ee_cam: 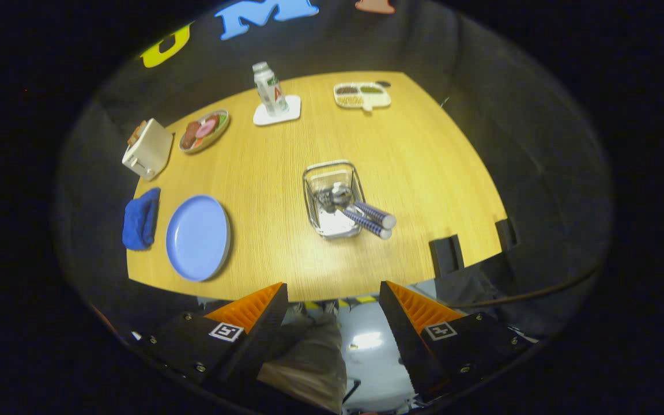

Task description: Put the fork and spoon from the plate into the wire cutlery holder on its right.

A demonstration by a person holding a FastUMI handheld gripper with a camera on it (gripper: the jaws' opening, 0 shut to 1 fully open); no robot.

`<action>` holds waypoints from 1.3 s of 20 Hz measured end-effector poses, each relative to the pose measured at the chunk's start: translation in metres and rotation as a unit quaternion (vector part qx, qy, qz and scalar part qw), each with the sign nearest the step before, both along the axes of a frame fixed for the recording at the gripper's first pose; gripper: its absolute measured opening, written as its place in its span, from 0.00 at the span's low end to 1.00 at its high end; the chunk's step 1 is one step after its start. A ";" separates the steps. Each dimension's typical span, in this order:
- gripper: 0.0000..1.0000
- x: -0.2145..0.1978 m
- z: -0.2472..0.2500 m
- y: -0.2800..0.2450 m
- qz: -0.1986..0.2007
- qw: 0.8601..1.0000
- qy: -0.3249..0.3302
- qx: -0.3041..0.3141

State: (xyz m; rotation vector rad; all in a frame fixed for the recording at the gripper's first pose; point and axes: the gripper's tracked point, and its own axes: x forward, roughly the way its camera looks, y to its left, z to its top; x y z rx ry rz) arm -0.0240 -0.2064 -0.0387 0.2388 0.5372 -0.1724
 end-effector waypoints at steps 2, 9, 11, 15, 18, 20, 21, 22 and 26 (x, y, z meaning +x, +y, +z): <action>0.98 0.007 0.036 -0.002 -0.042 0.992 -0.106 -0.059; 0.96 0.001 0.110 0.061 -0.053 0.940 -0.284 -0.181; 0.97 0.000 0.135 0.074 -0.070 0.916 -0.349 -0.186; 0.97 -0.009 0.172 0.101 -0.091 0.866 -0.460 -0.172; 0.97 -0.018 0.178 0.121 -0.084 0.862 -0.465 -0.182; 0.97 -0.018 0.188 0.137 -0.071 0.863 -0.468 -0.176; 0.97 -0.018 0.194 0.145 -0.065 0.862 -0.472 -0.172; 0.97 -0.022 0.198 0.155 -0.061 0.861 -0.476 -0.168; 0.97 -0.026 0.199 0.196 -0.035 0.857 -0.494 -0.138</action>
